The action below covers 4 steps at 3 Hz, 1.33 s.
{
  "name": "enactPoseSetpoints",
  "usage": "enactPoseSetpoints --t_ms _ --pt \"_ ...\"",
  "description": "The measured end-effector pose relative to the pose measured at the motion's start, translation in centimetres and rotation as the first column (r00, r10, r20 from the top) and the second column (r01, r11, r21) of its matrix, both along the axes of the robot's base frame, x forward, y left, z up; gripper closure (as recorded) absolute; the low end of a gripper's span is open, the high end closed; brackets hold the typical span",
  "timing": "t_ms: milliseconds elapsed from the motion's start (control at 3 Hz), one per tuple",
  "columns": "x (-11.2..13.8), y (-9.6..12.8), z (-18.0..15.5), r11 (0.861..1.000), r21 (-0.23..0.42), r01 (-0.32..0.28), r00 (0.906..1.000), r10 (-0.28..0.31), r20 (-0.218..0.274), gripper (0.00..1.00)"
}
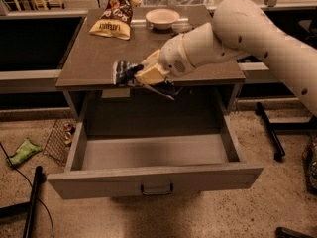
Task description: Place blue chip bag into top drawer
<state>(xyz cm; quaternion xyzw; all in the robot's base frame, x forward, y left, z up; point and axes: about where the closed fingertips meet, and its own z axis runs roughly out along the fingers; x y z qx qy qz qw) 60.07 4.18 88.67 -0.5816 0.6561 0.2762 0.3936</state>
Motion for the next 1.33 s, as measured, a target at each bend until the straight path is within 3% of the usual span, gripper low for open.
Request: enactPoseSetpoints --t_ms 333,667,1000,1333 --pt "-1.8 3.0 -3.7 0.991 0.091 -0.103 0.9884 0.112 -0.102 1.00" --pt "-1.8 3.0 -3.8 0.991 0.091 -0.103 0.9884 0.112 -0.103 1.00" --pt "-2.5 3.5 -7.2 0.993 0.059 -0.098 0.9809 0.106 -0.163 1.00" --pt "-3.0 4.4 -14.3 0.992 0.014 -0.123 0.9606 0.122 -0.250 1.00"
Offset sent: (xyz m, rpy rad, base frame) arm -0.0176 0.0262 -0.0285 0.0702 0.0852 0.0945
